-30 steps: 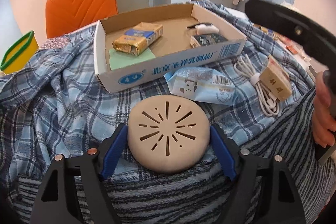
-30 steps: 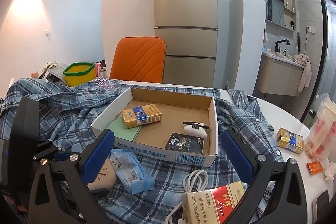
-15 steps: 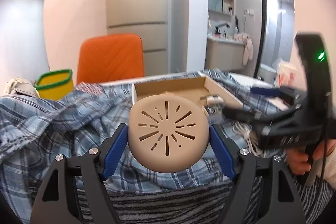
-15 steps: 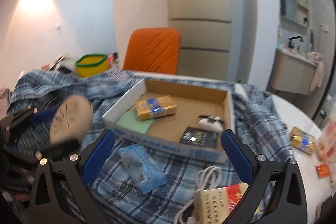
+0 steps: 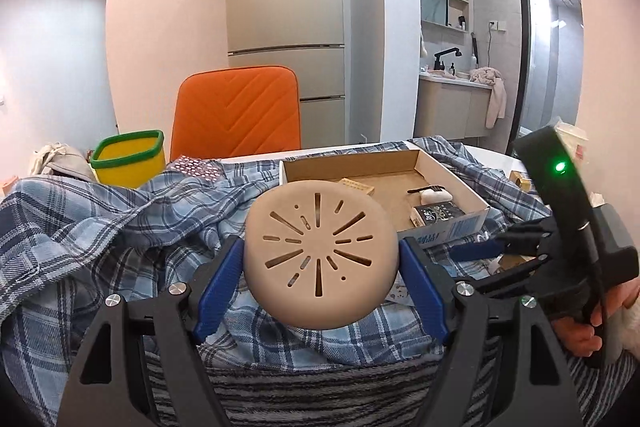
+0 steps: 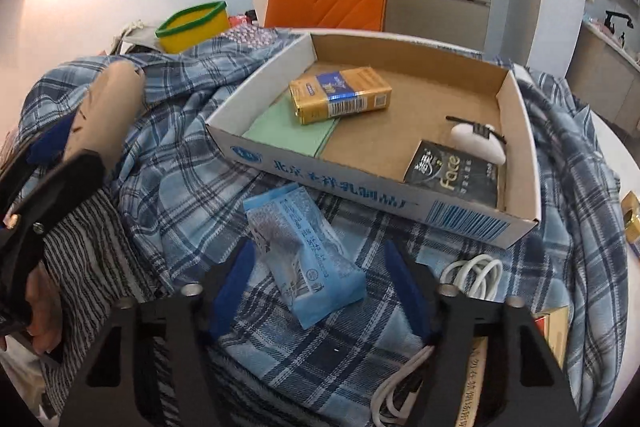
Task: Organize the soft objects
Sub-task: 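Lift the beige disc toward the box with the left gripper while the right gripper approaches the blue packet, then hold the beige disc with the left gripper while the right gripper grasps the blue packet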
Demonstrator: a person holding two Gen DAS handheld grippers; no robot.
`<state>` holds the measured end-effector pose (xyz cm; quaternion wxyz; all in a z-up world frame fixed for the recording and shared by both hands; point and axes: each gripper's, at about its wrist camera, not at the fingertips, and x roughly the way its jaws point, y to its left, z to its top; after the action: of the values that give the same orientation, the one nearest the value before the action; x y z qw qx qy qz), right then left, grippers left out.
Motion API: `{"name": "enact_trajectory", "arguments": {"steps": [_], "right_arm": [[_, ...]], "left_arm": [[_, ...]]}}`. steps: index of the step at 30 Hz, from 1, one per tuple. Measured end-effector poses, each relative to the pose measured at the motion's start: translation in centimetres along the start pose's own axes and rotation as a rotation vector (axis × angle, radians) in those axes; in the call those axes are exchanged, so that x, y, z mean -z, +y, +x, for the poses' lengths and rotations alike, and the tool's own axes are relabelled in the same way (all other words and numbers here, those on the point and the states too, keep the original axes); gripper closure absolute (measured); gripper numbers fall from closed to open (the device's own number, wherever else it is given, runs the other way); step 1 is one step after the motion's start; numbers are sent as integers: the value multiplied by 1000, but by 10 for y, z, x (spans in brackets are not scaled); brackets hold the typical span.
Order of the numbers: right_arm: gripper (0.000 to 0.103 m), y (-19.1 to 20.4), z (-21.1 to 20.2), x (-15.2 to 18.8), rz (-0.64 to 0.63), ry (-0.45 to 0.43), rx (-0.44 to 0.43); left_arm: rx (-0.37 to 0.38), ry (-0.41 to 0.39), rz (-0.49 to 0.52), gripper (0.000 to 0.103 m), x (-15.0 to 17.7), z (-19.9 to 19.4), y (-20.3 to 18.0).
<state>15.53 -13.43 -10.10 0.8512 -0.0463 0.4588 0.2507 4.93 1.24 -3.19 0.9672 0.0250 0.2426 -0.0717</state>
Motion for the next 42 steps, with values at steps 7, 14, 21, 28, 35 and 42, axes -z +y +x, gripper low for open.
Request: {"name": "enact_trajectory", "arguments": {"steps": [7,14,21,28,35,42], "right_arm": [[57,10,9,3,-52,44,44],[64,17,-20,7,-89,-110,118],[66,26,-62,16,-108,-347,162],[92,27,-69,15,-104,-351,153],[37,5,-76,12,21,-327,169],[24,23,-64,25,-39,-205,167]], "left_arm": [[0,-7,5,26,1,-2,-3],[-1,-49,0,26,1,-11,-3],[-19,-74,-27,26,0,-15,2],[-24,-103,-18,26,1,-21,0],[-5,-84,-1,26,-3,-21,-3],[-2,-109,56,26,0,-27,-17]]}}
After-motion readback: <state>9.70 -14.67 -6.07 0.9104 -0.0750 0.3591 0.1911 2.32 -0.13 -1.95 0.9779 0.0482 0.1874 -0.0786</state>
